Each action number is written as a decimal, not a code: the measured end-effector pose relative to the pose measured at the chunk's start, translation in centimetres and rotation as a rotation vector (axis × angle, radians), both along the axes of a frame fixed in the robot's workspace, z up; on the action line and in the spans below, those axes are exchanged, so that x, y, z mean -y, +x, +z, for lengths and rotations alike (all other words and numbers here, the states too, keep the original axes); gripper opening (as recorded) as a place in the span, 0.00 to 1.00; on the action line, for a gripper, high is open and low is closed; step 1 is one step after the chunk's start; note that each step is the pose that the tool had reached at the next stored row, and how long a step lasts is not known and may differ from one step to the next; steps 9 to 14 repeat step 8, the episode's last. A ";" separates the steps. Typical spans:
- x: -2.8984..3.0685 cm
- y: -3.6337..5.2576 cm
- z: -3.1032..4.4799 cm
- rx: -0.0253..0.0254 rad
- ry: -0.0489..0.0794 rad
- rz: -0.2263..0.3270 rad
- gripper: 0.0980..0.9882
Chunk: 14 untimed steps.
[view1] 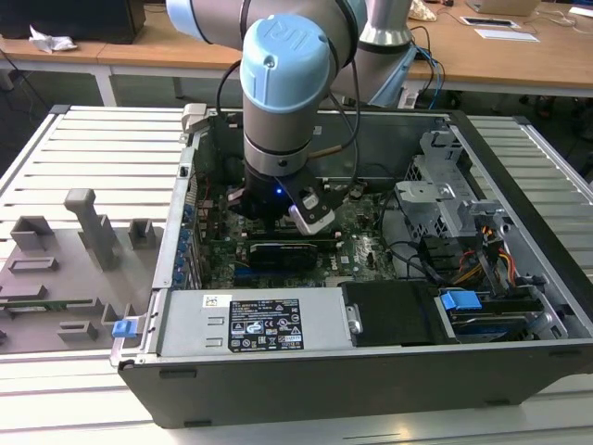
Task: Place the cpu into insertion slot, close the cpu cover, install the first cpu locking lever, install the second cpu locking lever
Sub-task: 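Install the second cpu locking lever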
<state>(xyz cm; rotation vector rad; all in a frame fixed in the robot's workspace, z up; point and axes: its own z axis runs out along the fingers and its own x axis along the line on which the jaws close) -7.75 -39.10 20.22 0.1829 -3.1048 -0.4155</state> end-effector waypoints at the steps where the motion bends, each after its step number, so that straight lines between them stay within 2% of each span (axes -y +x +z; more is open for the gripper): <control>1: -0.01 0.00 0.10 0.0001 0.000 0.000 0.01; 4: -0.02 0.00 0.29 -0.0001 -0.001 0.000 0.01; 7: -0.02 0.00 1.06 0.0000 -0.001 0.000 0.01; 14: -0.03 0.00 1.12 0.0001 -0.001 0.000 0.01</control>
